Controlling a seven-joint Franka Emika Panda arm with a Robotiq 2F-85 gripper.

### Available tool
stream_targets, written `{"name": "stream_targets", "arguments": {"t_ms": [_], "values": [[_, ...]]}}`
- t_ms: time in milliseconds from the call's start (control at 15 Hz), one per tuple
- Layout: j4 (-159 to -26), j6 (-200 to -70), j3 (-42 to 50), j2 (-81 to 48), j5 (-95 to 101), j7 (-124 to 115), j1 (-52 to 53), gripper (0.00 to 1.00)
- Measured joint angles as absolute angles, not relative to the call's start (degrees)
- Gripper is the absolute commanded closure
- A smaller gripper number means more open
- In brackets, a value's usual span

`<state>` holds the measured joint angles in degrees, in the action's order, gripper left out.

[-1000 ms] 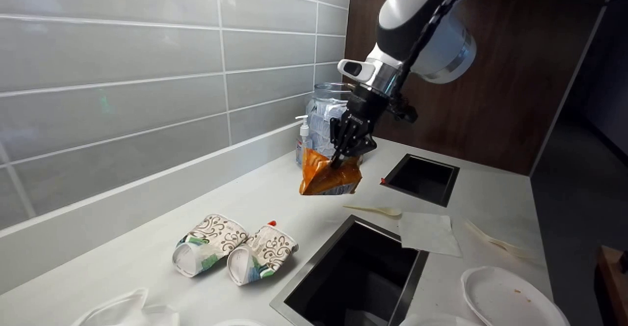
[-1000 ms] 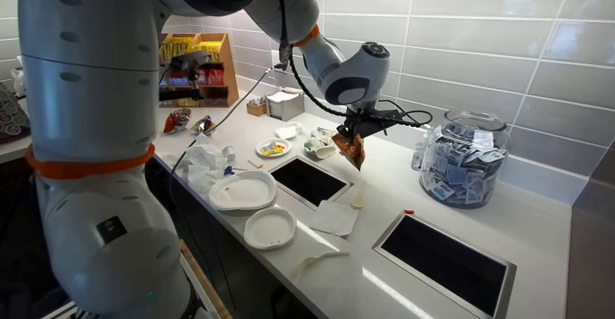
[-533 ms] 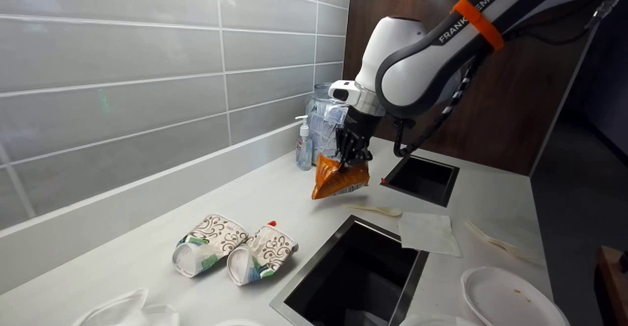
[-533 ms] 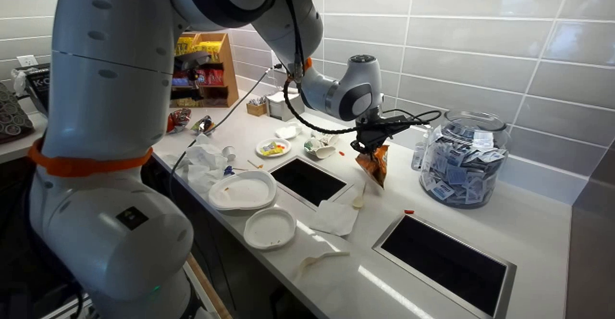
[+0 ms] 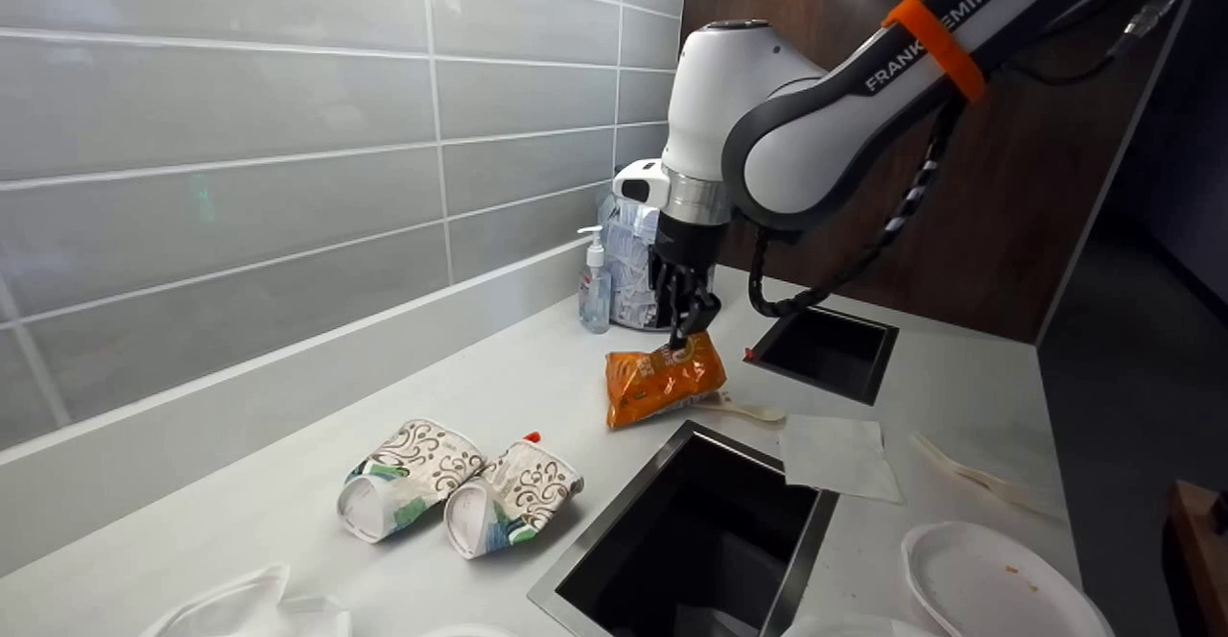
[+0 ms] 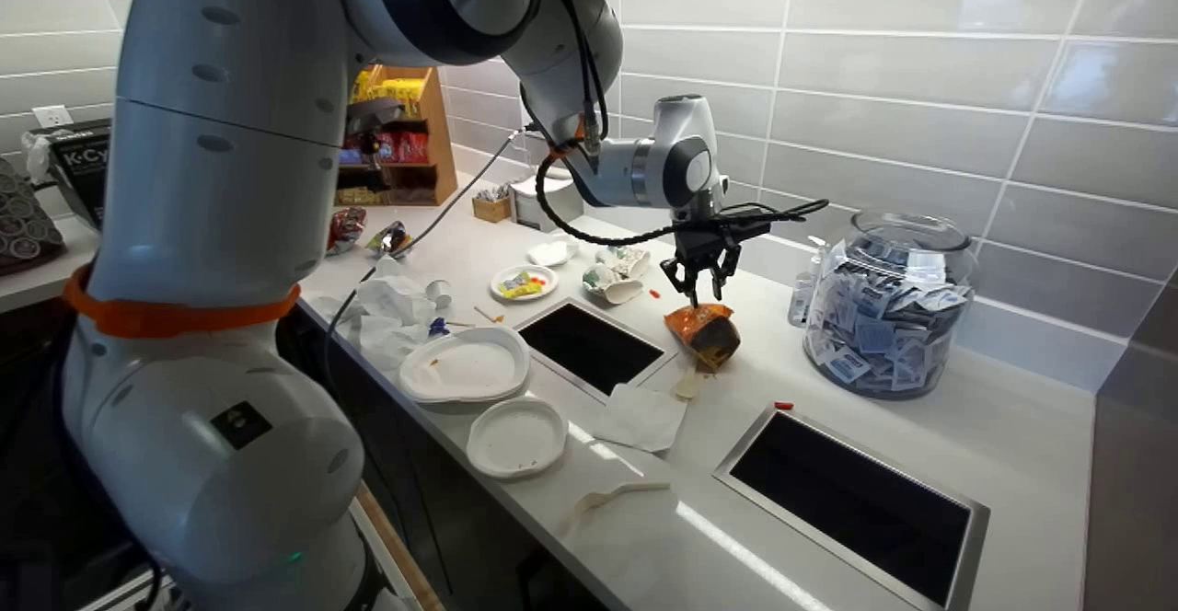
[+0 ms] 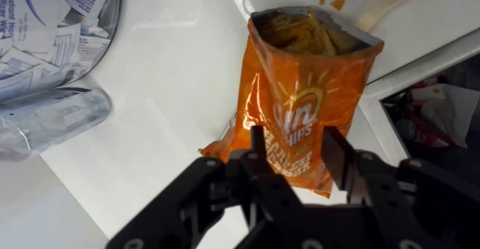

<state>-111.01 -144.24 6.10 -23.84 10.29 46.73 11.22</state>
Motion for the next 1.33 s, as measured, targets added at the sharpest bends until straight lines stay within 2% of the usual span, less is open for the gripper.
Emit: {"name": "stream_targets", "arguments": {"t_ms": [133,200,267,867,1133,1333], "values": [[-110.23,-142.24,4.29,-23.84,11.41,45.55,9.48,0.07],[-109.88,-141.36,3.56,-23.85,11.8,45.15,8.71,0.01],[-109.61,-140.72,2.9,-23.88,11.95,44.95,7.98,0.0],[-107.96,-139.72,-3.06,-27.32,11.96,45.58,3.6,0.0],[-105.38,-139.79,-4.05,-29.78,11.96,46.73,3.39,0.05],[-103.34,-139.79,-4.11,-31.39,12.01,47.72,3.24,0.02]]}}
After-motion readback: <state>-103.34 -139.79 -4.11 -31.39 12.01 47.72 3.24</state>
